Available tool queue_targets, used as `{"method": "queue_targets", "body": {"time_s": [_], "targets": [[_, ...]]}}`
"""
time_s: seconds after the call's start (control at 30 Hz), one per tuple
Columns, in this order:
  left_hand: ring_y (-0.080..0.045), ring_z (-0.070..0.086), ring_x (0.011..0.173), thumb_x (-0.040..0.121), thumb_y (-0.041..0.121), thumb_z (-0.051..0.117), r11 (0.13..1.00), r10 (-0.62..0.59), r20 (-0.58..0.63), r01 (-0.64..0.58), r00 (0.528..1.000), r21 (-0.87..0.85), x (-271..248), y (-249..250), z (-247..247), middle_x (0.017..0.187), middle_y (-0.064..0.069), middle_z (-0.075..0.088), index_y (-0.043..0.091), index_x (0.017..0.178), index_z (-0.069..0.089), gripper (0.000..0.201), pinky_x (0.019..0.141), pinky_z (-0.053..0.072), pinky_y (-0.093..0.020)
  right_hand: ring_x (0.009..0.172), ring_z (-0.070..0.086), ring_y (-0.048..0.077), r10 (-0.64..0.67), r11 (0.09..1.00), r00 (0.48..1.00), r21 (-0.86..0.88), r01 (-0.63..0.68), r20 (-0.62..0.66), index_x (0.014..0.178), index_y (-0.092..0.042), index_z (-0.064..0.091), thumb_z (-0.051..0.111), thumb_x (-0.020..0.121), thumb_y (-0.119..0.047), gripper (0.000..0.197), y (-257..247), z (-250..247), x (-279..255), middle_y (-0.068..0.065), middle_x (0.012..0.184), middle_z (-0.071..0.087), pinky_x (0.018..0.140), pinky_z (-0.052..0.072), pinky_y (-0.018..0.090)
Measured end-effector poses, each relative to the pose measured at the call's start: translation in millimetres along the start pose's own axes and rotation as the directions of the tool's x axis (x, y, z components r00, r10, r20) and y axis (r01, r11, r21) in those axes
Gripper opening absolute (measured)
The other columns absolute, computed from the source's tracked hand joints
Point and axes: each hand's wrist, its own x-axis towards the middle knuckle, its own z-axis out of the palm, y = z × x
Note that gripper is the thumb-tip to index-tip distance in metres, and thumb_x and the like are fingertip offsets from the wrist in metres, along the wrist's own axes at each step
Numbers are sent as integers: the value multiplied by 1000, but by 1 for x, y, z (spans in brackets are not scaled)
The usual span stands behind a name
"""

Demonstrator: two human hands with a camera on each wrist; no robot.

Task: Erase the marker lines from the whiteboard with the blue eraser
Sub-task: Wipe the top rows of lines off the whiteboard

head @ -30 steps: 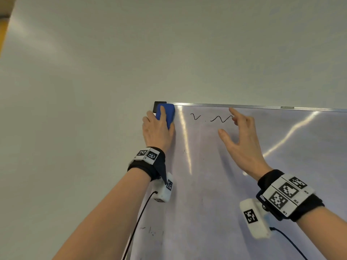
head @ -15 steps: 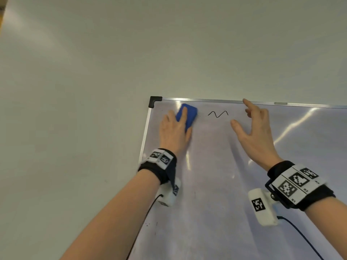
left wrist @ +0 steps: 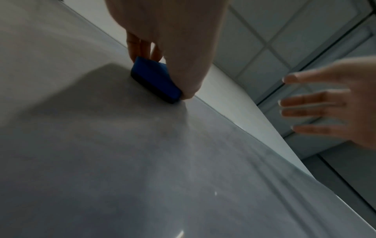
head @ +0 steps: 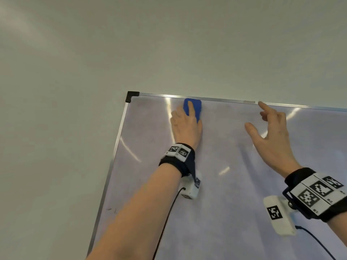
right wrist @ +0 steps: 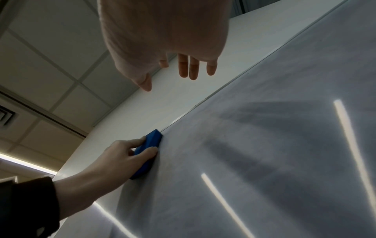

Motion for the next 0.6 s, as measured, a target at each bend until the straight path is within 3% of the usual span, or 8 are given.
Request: {"method": "queue_targets", "body": {"time_s": [0.1,0.23,0.3,0.37,0.47,0.6], "targets": [[-33,44,107,95,41,44,993,120,53,-120,991,-2,-13,32,-1,129,-18,42,13,149,21,66,87,36,-37,119,40,7,17,1000,1000,-5,-17,-10,144,-30,30,56,91,-28,59,2,-12,1,3,128,34,101,40,41],[-26,52,75,74,46,70,970,239,20,-240,971,43,-16,17,-5,98,-13,57,15,132,54,68,61,39,-30,121,40,10,8,1000,1000,2,-8,-6,144,-28,30,56,92,-26,58,0,-18,1,4,128,34,102,32,29],[-29,50,85,85,44,59,968,238,68,-242,969,63,-15,-4,-7,109,-16,51,15,143,39,67,69,38,-34,122,40,12,6,1000,1000,7,-6,-2,143,-28,30,56,92,-26,58,0,-19,1,1,126,33,102,30,28],[-31,44,96,94,42,46,988,152,54,-154,987,33,-13,-31,-8,117,-18,43,15,149,23,65,79,35,-37,122,40,11,6,1000,1000,4,-6,7,143,-30,30,56,91,-27,58,1,-21,-1,-3,123,32,102,32,30],[-31,42,98,95,43,42,999,-2,-27,3,1000,39,-8,-63,-9,114,-18,42,14,149,21,65,85,34,-38,122,40,9,11,1000,1000,-4,-10,18,143,-29,30,56,91,-27,58,5,-33,-6,-5,123,31,99,31,26],[-33,41,102,97,44,38,980,-197,-9,198,980,12,-3,-45,-7,121,-19,40,14,150,16,65,89,34,-38,122,40,9,17,999,1000,-28,-17,13,143,-30,30,57,91,-27,59,13,-49,-14,-6,121,31,98,32,28]]}}
